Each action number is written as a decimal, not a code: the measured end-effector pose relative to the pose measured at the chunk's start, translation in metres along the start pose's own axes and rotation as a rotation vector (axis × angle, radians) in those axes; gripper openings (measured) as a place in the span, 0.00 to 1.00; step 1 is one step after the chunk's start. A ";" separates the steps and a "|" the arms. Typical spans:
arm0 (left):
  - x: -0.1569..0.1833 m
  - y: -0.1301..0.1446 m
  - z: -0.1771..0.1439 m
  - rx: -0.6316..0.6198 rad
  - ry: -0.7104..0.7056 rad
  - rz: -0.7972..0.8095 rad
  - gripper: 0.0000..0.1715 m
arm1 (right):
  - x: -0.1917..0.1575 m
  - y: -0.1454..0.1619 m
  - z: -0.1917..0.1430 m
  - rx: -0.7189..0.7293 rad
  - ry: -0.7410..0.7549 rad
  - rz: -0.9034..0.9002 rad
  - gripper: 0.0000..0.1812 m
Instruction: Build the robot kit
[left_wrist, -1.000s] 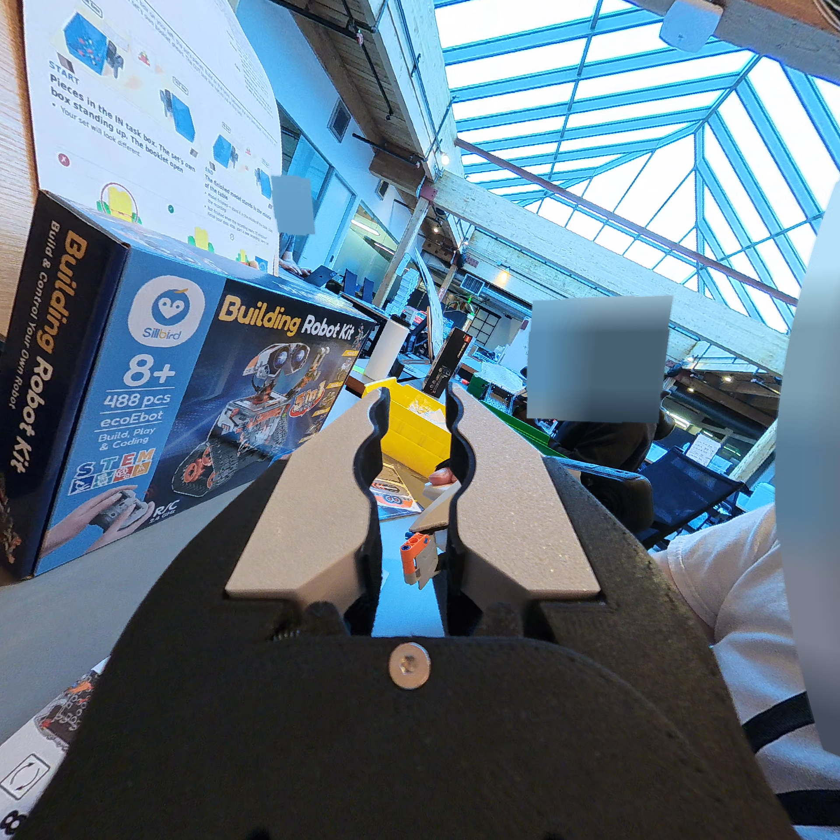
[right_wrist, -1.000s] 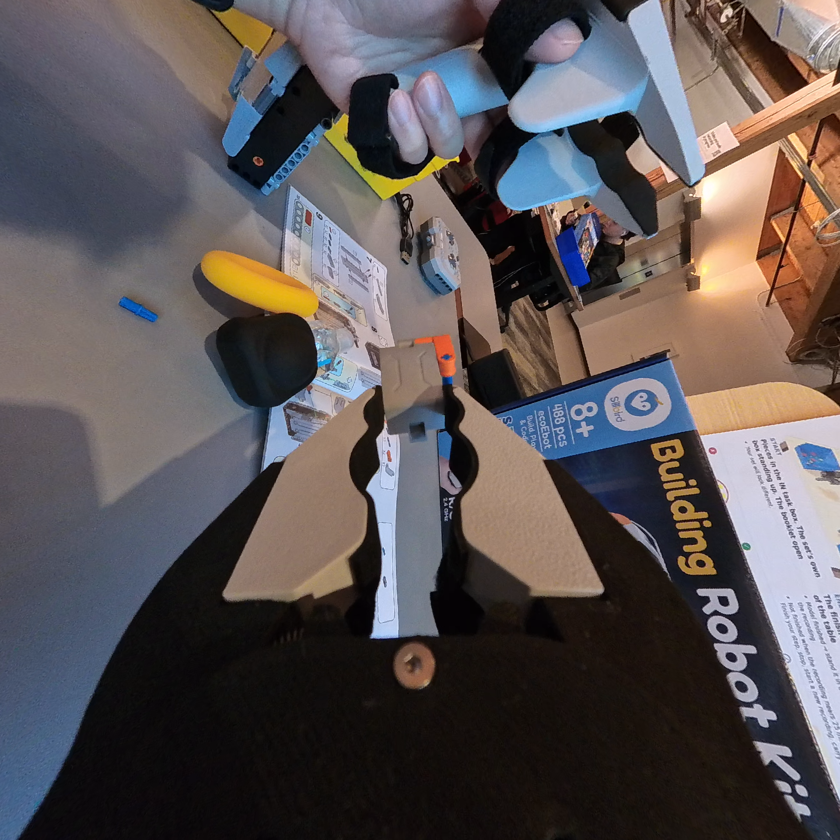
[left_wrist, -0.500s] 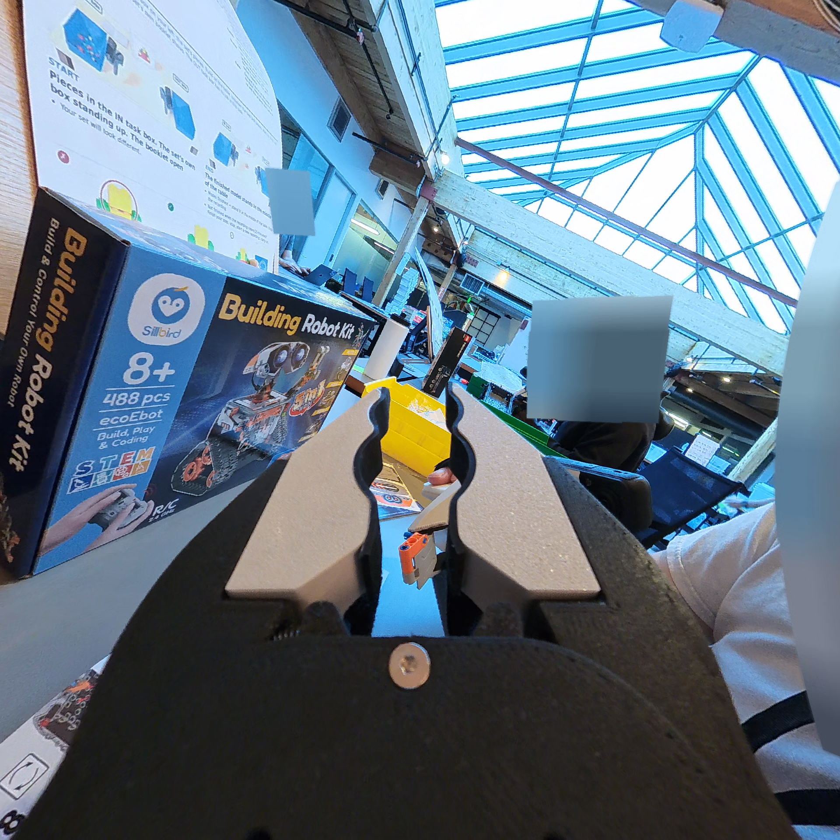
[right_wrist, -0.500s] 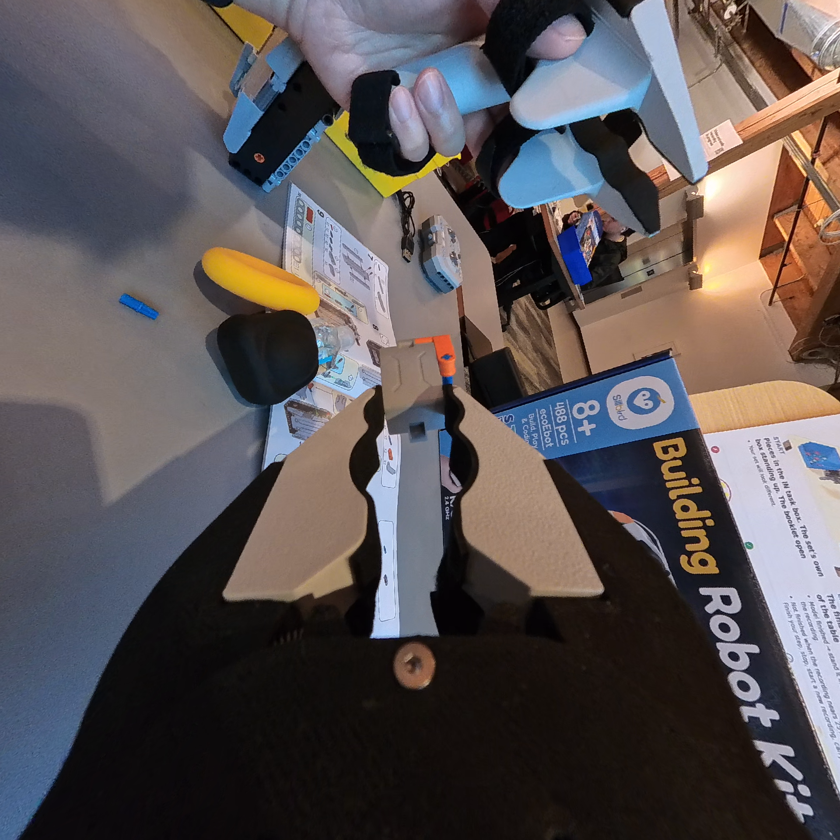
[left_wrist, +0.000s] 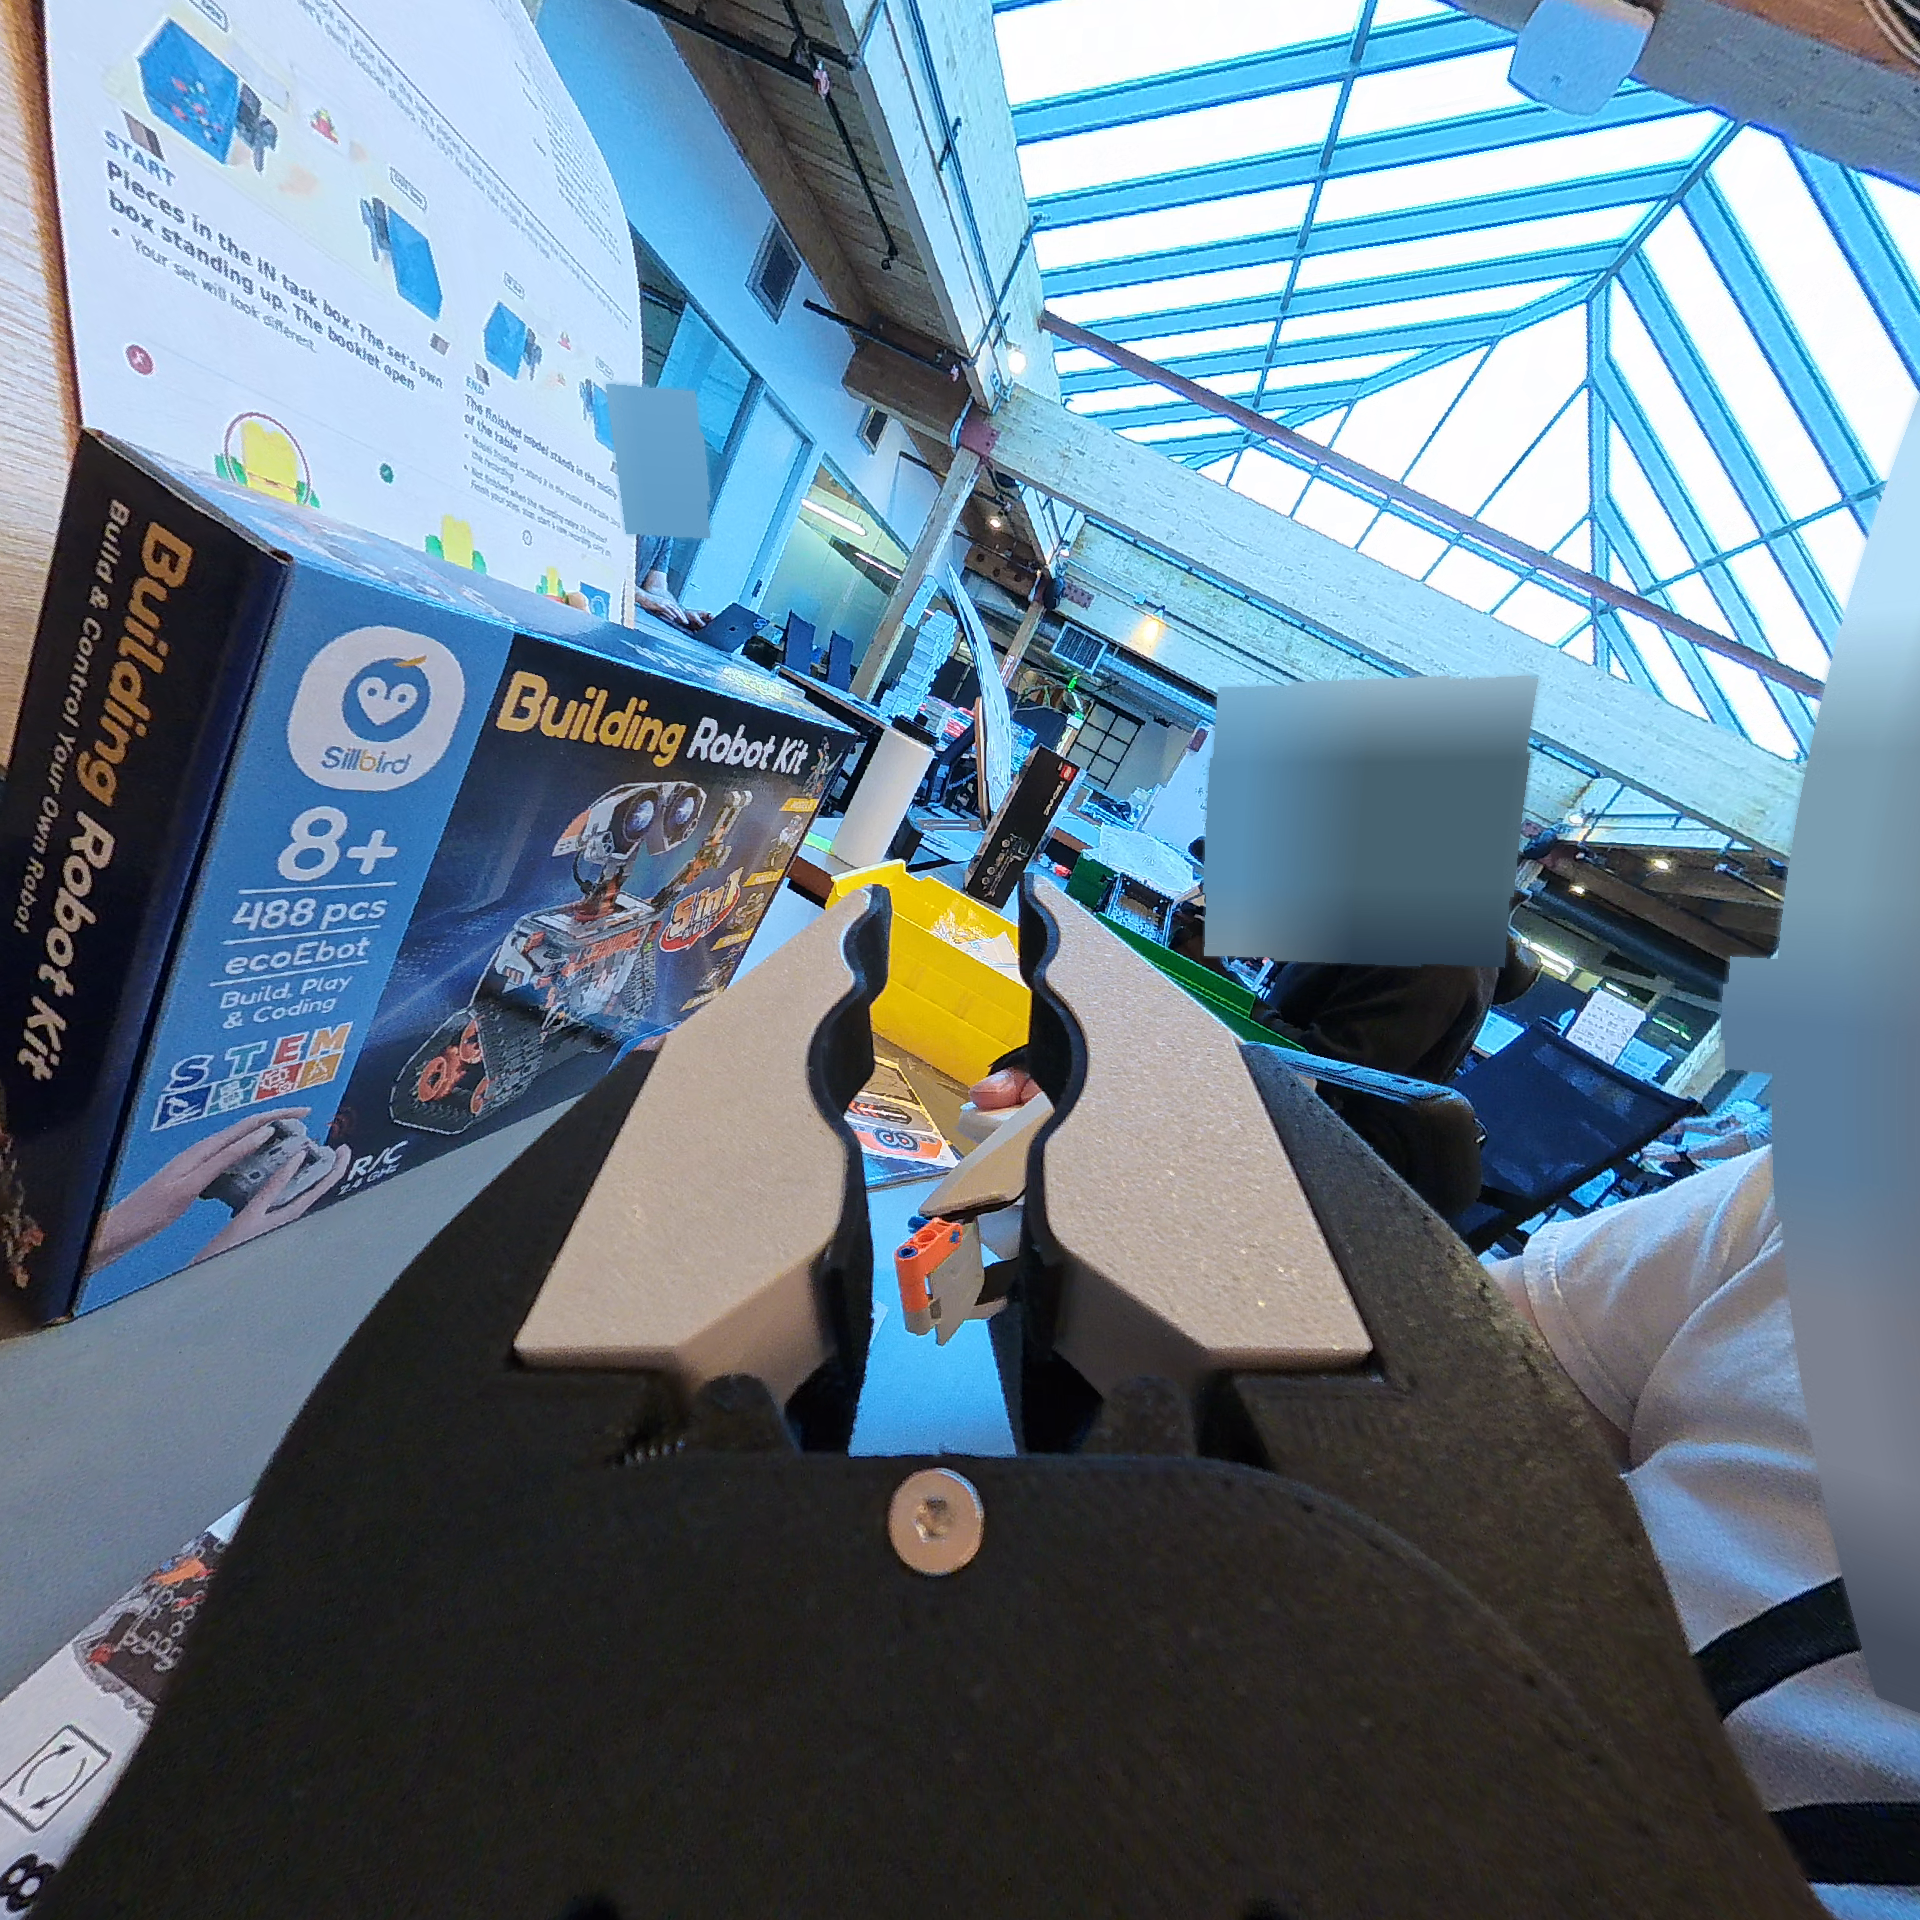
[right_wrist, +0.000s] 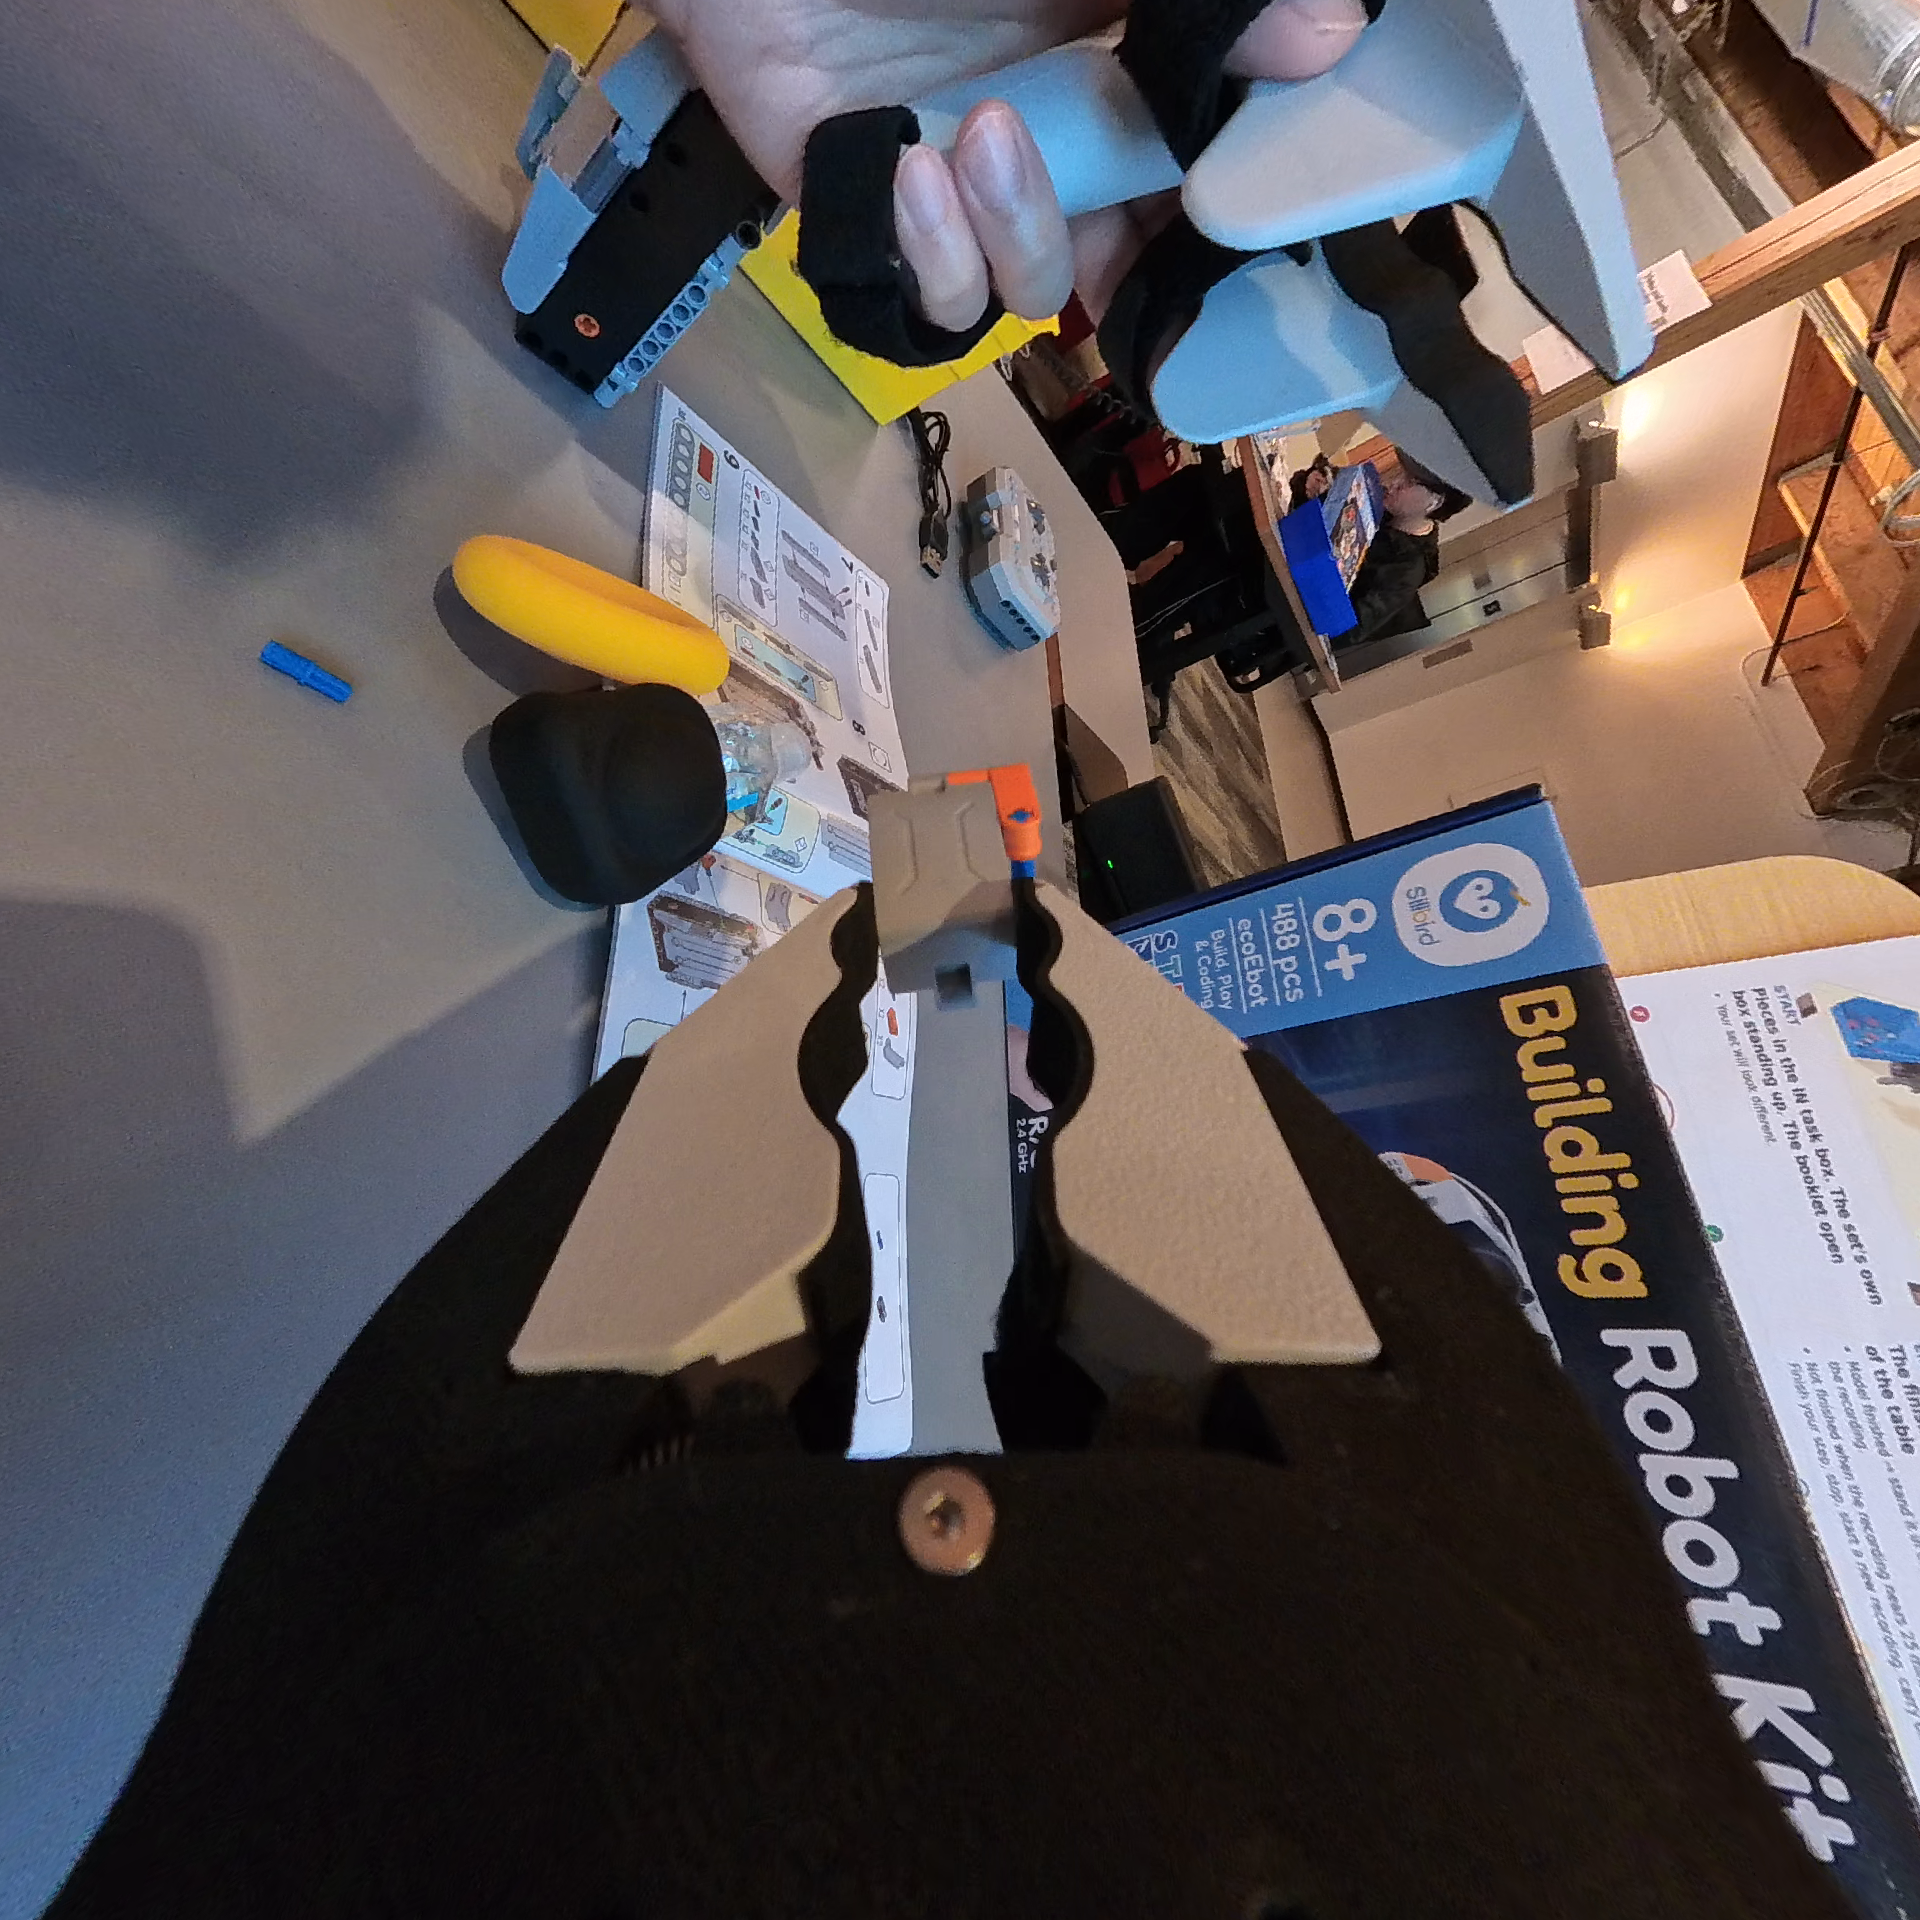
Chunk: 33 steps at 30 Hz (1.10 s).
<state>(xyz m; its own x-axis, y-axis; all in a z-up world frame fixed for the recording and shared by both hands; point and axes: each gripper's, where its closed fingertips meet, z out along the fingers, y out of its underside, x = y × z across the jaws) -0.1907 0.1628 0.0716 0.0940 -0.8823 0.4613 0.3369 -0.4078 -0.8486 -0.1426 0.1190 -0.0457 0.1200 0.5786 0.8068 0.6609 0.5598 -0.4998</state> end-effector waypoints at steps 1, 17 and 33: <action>0.000 0.000 0.000 0.001 0.000 0.001 0.13 | 0.000 0.001 0.000 -0.003 -0.001 0.001 0.14; 0.063 0.015 0.027 -0.236 -0.003 0.062 0.30 | 0.071 -0.081 -0.058 0.196 0.224 -0.085 0.13; 0.110 0.115 -0.038 -0.278 0.017 -0.013 0.10 | -0.025 -0.115 -0.056 0.287 0.075 -0.094 0.14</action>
<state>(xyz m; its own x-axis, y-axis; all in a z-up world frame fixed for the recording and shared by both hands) -0.1772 0.0104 0.0152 0.0747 -0.8792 0.4705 0.0682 -0.4662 -0.8821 -0.1802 0.0073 0.0089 0.1290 0.4769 0.8695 0.4369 0.7598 -0.4815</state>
